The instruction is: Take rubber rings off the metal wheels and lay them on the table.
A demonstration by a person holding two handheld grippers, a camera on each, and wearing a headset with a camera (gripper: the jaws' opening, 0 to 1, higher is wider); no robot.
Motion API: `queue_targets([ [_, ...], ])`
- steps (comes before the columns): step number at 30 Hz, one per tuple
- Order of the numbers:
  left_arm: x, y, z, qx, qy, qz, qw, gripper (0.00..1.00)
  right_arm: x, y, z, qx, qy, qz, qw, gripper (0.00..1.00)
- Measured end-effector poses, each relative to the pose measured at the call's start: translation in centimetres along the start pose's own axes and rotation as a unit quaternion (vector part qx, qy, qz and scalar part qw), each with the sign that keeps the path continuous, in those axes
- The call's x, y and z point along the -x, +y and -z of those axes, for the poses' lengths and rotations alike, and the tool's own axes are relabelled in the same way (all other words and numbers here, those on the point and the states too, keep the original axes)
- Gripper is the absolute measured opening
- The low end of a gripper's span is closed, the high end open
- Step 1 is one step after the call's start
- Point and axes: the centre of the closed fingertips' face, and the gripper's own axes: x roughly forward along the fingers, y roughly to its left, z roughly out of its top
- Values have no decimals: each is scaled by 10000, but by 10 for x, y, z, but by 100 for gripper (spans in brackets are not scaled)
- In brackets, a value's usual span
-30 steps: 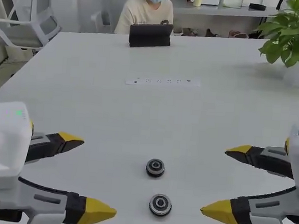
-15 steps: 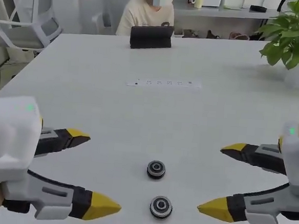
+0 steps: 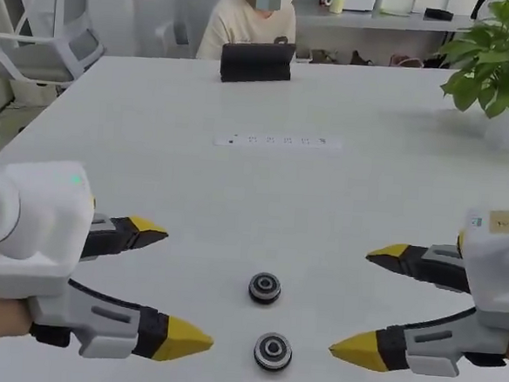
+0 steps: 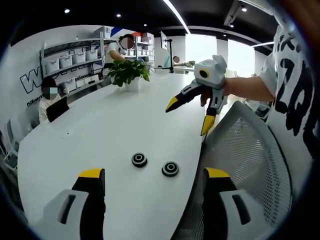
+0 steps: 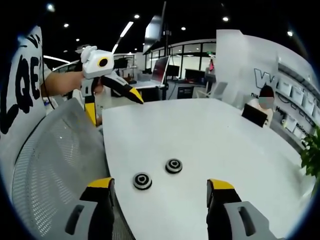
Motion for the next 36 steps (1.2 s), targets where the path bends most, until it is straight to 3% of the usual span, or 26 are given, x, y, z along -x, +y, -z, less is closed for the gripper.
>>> queue_targets([
  [6, -6, 1, 3, -102, 77, 72, 9999, 77, -5, -1, 3, 16, 25, -48, 10000, 72],
  [14, -15, -1, -1, -52, 3, 220, 9997, 75, -14, 1, 7, 59, 56, -150, 9999, 70],
  [18, -18, 1, -3, -6, -94, 253, 9996, 69, -19, 1, 10, 68, 72, -200, 9998, 67],
  [36, -38, -3, 8, -118, 147, 486, 9986, 63, -37, 8, 20, 180, 154, -483, 9986, 63],
])
